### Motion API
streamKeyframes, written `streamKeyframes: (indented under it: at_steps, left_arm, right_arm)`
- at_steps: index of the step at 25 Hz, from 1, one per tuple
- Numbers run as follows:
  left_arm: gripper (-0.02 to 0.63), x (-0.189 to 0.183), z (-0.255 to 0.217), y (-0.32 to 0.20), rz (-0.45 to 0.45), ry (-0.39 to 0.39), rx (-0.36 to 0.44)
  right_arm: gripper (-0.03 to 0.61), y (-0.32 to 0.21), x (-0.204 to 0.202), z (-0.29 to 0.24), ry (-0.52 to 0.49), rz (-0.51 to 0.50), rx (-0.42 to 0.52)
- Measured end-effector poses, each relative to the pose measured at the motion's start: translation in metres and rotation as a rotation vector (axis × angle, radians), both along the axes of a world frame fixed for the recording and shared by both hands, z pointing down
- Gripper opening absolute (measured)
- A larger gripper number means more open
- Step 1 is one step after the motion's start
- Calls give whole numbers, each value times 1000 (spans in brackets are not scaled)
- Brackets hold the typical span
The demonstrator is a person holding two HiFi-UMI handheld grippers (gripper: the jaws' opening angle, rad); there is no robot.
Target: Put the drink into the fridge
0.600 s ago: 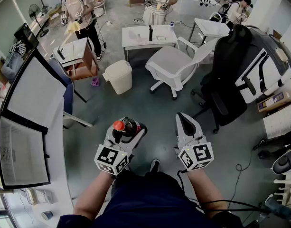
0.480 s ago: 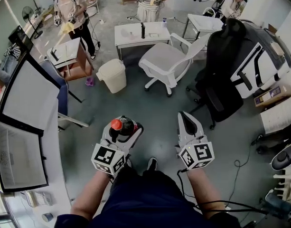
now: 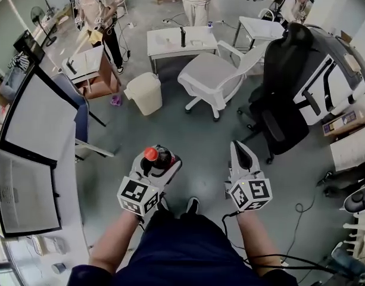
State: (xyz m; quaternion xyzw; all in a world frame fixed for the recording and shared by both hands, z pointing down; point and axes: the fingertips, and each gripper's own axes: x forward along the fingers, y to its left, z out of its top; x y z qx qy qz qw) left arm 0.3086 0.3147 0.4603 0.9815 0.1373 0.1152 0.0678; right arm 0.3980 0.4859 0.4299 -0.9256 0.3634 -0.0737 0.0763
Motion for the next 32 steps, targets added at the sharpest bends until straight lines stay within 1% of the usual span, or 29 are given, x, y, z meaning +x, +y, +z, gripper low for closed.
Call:
streamKeyframes:
  at_steps: [3,5,9,14,18,27,32]
  left_arm:
    - [314,-2,3,-17,-44,3,4]
    - [314,-10,5,-33,-89,-1,-1]
    - [314,-37,8,-68,-216,-17,-5]
    - [314,-74,15,-114,-391,-39,9]
    - [314,-106,23,-148,-492,-61,8]
    - [314,-187,28,-236,-661,-81,5]
    - [314,-233,28,-285,-741,-75,38]
  right_arm:
    - [8,-17,3,6,-7,-37,-2]
    - [7,-34,1,12,-21,-81,-9]
    - [6,-75,-8,26,-65,-197,-20]
    - [6,-135,-19,35,-83,-356,-34]
    - [6,-178,-40,36,-89,-446,-50]
    - [6,-281,-98,23,-63,-588,-63]
    - [6,-340,-136,17,-43,-671,-64]
